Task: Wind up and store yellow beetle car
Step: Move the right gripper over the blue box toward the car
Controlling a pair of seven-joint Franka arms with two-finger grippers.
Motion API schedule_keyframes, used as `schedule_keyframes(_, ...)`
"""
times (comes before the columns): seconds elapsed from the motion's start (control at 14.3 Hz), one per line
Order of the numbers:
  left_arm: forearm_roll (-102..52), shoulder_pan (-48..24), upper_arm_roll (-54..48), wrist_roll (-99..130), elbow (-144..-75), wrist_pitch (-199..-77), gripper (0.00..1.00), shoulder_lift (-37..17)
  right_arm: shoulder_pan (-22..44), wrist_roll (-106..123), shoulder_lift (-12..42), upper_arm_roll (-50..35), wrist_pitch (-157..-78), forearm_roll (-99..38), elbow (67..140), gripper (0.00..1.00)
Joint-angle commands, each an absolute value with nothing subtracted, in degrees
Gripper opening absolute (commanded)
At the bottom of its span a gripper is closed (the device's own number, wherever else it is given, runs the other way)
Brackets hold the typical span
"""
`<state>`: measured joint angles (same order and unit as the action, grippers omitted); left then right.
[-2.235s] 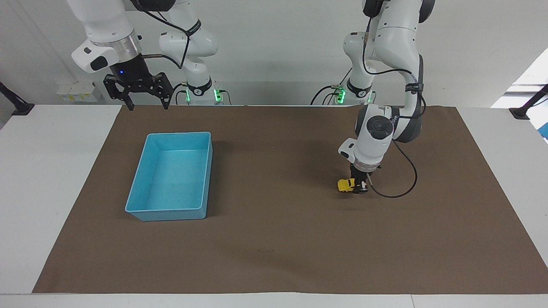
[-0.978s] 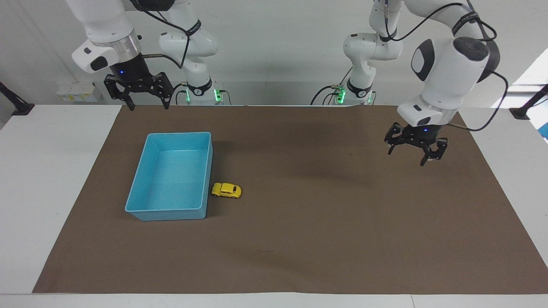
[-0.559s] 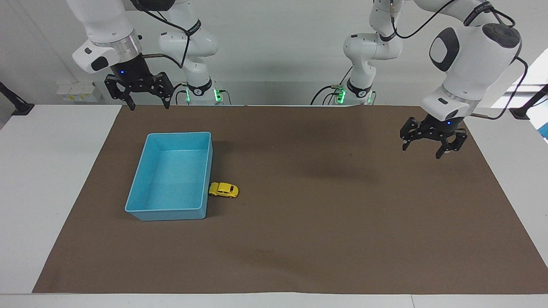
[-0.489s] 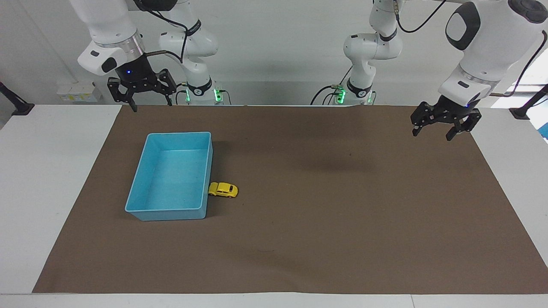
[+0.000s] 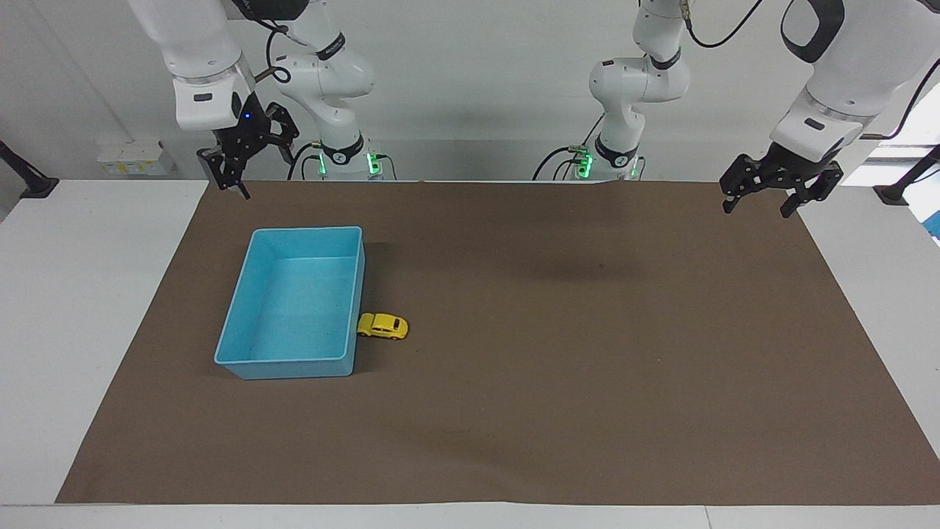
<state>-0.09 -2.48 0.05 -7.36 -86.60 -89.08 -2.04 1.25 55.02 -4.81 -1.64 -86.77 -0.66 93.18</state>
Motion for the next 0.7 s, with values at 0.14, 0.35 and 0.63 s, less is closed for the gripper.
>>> schedule_keyframes(0.14,0.5,-2.2,-0.6,-7.1,-88.2,-88.5,1.00,-0.4,4.0,64.7,-4.6,-2.5,-93.0,-0.2,97.2,1.00)
schedule_keyframes(0.35,0.4,-1.8,-0.7,-6.7,-88.1,-88.8,1.00,-0.4,7.1,65.1,-2.9,-2.5,-97.3,-0.2,99.9,1.00)
schedule_keyframes(0.63,0.4,-2.3,-0.7,-3.3,-88.3,-88.7,1.00,-0.4,9.1,68.8,1.8,-2.5,-101.0,-0.2,100.1,1.00)
